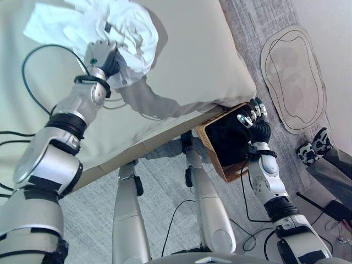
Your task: Pick up clothes into the bucket
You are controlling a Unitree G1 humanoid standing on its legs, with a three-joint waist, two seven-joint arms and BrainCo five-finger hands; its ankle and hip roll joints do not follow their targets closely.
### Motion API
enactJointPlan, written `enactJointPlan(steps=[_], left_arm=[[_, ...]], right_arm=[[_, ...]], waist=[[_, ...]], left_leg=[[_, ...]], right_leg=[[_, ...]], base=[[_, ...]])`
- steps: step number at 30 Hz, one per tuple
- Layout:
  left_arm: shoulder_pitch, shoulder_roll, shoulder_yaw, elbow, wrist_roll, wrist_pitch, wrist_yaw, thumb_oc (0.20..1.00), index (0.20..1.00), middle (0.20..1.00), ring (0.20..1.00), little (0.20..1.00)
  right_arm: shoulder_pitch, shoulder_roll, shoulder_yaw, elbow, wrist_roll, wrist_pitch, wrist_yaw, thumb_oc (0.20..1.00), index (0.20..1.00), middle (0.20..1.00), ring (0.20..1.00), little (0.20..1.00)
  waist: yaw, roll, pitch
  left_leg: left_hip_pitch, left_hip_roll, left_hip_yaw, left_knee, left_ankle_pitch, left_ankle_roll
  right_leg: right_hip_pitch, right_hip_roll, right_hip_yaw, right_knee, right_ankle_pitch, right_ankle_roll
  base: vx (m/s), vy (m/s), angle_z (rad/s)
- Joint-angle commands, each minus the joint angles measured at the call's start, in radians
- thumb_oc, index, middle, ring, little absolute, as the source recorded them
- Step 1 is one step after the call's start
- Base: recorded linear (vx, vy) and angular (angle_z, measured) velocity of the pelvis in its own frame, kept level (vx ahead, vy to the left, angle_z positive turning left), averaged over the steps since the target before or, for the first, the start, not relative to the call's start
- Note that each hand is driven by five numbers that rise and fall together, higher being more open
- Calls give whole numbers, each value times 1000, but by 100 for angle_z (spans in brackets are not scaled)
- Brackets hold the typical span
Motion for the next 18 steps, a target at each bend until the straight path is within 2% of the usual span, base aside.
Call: enactJointPlan(steps=[1,6,12,13,14,15,16,18], left_arm=[[98,-22,77,-59,15,-25,5,200,200,200,200,200],[274,-65,176,-201,-22,-58,22,200,200,200,200,200],[426,-127,231,-337,-84,-105,3,200,200,200,200,200],[463,-141,233,-391,-92,-120,-15,200,200,200,200,200],[463,-140,234,-392,-92,-119,-16,200,200,200,200,200],[497,-153,238,-462,-113,-140,-43,200,200,200,200,200],[498,-153,239,-464,-113,-139,-45,200,200,200,200,200],[533,-160,247,-516,-124,-158,-57,200,200,200,200,200]], right_arm=[[37,-49,-48,-42,-6,-33,-19,1000,1000,1000,1000,1000],[52,-42,-63,-36,-33,-25,-39,1000,1000,1000,1000,1000],[64,-48,-69,-7,-115,-2,-73,1000,1000,1000,1000,1000],[66,-60,-67,16,-177,15,-88,1000,1000,1000,1000,1000],[66,-60,-67,15,-178,15,-89,1000,1000,1000,1000,1000],[56,-95,-46,39,-330,46,-129,1000,1000,1000,1000,1000],[55,-95,-45,39,-332,47,-131,1000,1000,1000,1000,1000],[37,-132,-11,42,-480,73,-158,1000,1000,1000,1000,1000]], waist=[[-6,38,-6],[31,43,-8],[70,56,-14],[85,61,-21],[83,61,-20],[102,70,-27],[99,70,-26],[113,79,-38]], left_leg=[[-25,-1,-43,40,-21,40],[70,2,-49,8,-19,35],[210,4,-67,-57,5,26],[258,10,-74,-69,1,23],[258,8,-74,-74,8,23],[306,12,-83,-93,9,18],[306,11,-84,-97,16,18],[352,16,-91,-119,20,15]], right_leg=[[84,-47,-68,8,-23,57],[163,-46,-79,15,-46,47],[293,-42,-98,2,-64,34],[342,-39,-103,-4,-75,29],[342,-41,-104,-8,-70,29],[388,-33,-117,-13,-84,25],[388,-34,-118,-16,-79,25],[431,-28,-124,-24,-88,22]], base=[[14,-60,1],[10,-46,-1],[17,-90,6],[19,-48,10],[63,-118,16],[10,-64,11],[41,-89,20],[42,-58,20]])
